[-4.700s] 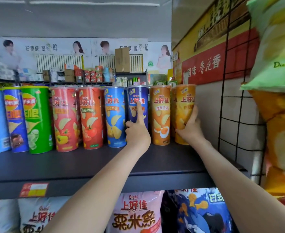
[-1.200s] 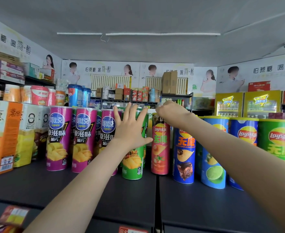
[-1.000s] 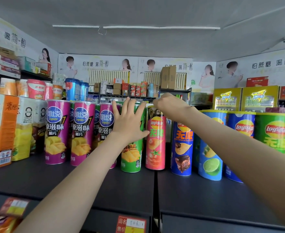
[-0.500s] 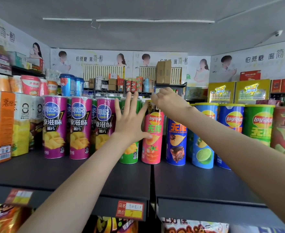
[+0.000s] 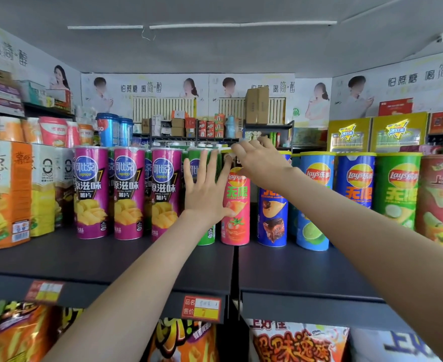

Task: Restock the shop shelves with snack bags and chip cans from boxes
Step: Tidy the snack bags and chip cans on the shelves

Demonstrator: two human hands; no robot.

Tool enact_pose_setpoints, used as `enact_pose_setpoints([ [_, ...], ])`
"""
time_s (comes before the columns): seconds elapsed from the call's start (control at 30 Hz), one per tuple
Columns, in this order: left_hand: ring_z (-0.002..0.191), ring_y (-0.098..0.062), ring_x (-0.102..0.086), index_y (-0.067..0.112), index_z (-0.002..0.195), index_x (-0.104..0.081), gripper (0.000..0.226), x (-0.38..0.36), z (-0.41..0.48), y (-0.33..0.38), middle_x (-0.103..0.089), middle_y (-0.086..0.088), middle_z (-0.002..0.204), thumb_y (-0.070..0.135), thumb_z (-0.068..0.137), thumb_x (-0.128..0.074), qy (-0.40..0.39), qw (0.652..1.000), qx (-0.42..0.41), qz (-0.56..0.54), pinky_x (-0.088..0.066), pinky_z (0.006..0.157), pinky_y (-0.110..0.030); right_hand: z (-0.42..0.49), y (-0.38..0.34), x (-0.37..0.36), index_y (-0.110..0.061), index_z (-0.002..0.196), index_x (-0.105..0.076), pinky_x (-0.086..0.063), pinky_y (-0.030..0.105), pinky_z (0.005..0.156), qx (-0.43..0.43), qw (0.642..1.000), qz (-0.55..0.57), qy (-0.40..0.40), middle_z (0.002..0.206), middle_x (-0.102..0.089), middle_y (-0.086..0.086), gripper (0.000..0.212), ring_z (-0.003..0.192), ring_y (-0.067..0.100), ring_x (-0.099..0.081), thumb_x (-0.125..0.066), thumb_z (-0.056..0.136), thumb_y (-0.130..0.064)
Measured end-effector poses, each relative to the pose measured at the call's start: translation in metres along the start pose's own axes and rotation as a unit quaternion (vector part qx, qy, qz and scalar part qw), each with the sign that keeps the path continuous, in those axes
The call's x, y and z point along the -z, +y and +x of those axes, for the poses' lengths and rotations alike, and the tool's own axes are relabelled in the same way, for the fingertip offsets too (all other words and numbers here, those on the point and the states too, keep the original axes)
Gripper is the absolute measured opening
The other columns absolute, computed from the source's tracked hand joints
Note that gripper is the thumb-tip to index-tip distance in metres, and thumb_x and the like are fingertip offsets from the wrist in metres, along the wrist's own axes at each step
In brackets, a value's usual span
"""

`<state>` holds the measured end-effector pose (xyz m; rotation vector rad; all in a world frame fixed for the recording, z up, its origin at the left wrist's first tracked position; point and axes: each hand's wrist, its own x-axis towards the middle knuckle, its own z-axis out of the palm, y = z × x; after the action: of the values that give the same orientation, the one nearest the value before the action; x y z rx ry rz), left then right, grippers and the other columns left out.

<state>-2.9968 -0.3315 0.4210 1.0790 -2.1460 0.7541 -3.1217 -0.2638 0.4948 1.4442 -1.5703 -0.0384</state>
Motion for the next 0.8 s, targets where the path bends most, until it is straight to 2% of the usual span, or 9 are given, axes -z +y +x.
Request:
enact_pose_setpoints([
  [0.17,0.145,-0.035,0.025,0.024,0.153,0.017,0.119,0.006,-0.013,-0.003,0.021,-0.015,0.160,0.073,0.077,-0.059,-0.013,1.000,0.012,-0.013,0.035,0.092,-0.054,-0.014,-0.005,0.005,-0.008,0.146,-0.024,-0.015,0.048,0.115,-0.035,0.999,0.010,0.008,0.146,-0.037,0.011,0.065,0.133,0.028,-0.039,-0.054,0.096,-0.035],
  [0.27,0.145,-0.034,0.027,0.025,0.154,0.015,0.110,0.009,-0.024,-0.002,0.024,-0.014,0.159,0.068,0.083,-0.056,-0.029,0.999,0.032,-0.030,0.034,0.095,-0.054,-0.028,-0.013,0.006,-0.007,0.148,-0.025,-0.016,0.049,0.115,-0.043,0.998,0.027,0.037,0.145,-0.038,0.011,0.066,0.136,0.028,-0.035,-0.058,0.094,-0.027],
  [0.33,0.145,-0.033,0.027,0.026,0.154,0.015,0.103,0.012,-0.036,-0.002,0.025,-0.014,0.159,0.062,0.087,-0.055,-0.042,0.997,0.048,-0.035,0.028,0.102,-0.056,-0.038,-0.025,0.007,-0.004,0.141,-0.037,-0.028,0.049,0.110,-0.044,0.995,0.066,0.060,0.136,-0.048,0.013,0.065,0.128,0.031,-0.045,-0.068,0.086,-0.020],
  [0.4,0.146,-0.033,0.024,0.027,0.154,0.013,0.098,0.015,-0.051,-0.003,0.022,-0.014,0.160,0.057,0.090,-0.055,-0.059,0.995,0.070,-0.045,0.022,0.108,-0.058,-0.049,-0.040,0.008,0.000,0.128,-0.052,-0.044,0.049,0.096,-0.039,0.986,0.122,0.104,0.118,-0.061,0.016,0.067,0.108,0.035,-0.059,-0.080,0.069,-0.014],
  [0.47,0.148,-0.032,0.018,0.028,0.155,0.010,0.094,0.019,-0.068,-0.007,0.016,-0.013,0.161,0.053,0.091,-0.055,-0.079,0.991,0.095,-0.060,0.017,0.111,-0.060,-0.060,-0.057,0.012,0.001,0.123,-0.057,-0.050,0.048,0.086,-0.024,0.974,0.185,0.132,0.108,-0.064,0.018,0.065,0.097,0.037,-0.063,-0.082,0.064,-0.010],
  [0.57,0.149,-0.030,0.010,0.030,0.154,0.008,0.092,0.024,-0.097,-0.017,0.007,-0.011,0.162,0.049,0.092,-0.056,-0.097,0.983,0.134,-0.082,0.008,0.114,-0.061,-0.077,-0.083,0.019,0.002,0.128,-0.054,-0.045,0.048,0.088,0.006,0.954,0.272,0.126,0.114,-0.061,0.019,0.060,0.102,0.039,-0.059,-0.075,0.073,-0.009],
  [0.7,0.149,-0.029,0.001,0.032,0.155,0.002,0.084,0.035,-0.139,-0.041,-0.002,-0.009,0.161,0.046,0.094,-0.054,-0.092,0.973,0.190,-0.094,0.007,0.114,-0.060,-0.090,-0.112,0.029,-0.006,0.144,-0.037,-0.032,0.040,0.102,0.045,0.938,0.330,0.093,0.137,-0.047,0.012,0.061,0.125,0.031,-0.044,-0.061,0.089,-0.018],
  [0.8,0.147,-0.031,-0.014,0.026,0.155,-0.012,0.073,0.046,-0.173,-0.063,-0.018,-0.012,0.158,0.042,0.095,-0.051,-0.082,0.963,0.243,-0.085,-0.002,0.117,-0.057,-0.096,-0.136,0.044,-0.007,0.142,-0.037,-0.029,0.040,0.103,0.052,0.928,0.359,0.091,0.135,-0.046,0.012,0.057,0.125,0.031,-0.042,-0.058,0.091,-0.023],
])
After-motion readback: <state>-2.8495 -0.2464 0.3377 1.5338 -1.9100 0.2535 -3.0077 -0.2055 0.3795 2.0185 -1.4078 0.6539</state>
